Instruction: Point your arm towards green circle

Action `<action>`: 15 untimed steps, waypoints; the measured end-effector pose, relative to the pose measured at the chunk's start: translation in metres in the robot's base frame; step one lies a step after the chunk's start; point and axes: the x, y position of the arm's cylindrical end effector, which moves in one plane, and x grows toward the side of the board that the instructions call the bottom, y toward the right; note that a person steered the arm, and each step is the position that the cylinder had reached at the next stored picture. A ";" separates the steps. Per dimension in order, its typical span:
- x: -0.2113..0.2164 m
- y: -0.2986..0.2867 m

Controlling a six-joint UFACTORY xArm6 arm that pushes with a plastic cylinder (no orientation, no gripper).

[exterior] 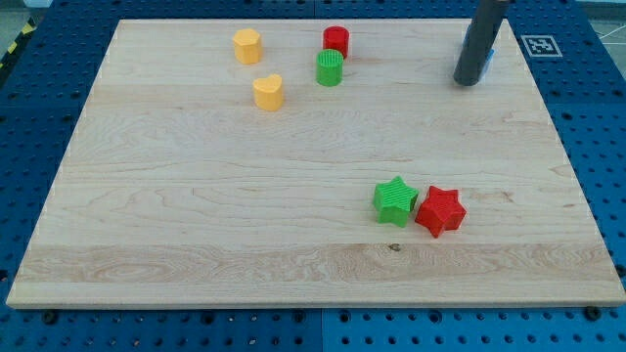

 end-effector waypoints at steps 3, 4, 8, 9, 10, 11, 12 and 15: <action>-0.019 0.002; -0.057 -0.012; -0.046 -0.040; -0.044 -0.040; -0.041 -0.040; -0.041 -0.040; -0.041 -0.040; -0.036 -0.040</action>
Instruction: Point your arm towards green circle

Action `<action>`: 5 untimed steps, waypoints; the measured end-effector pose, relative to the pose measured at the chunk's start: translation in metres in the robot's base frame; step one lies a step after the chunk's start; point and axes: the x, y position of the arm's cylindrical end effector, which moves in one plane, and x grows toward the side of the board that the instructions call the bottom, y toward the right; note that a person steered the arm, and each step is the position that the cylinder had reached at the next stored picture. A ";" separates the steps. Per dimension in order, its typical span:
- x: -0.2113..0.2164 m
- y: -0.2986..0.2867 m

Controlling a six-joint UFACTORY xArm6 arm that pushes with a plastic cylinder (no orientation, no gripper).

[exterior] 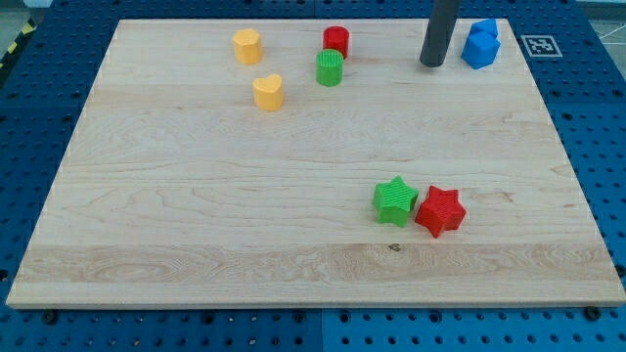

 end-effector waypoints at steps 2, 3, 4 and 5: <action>0.038 -0.026; 0.075 -0.073; 0.079 -0.084; 0.079 -0.134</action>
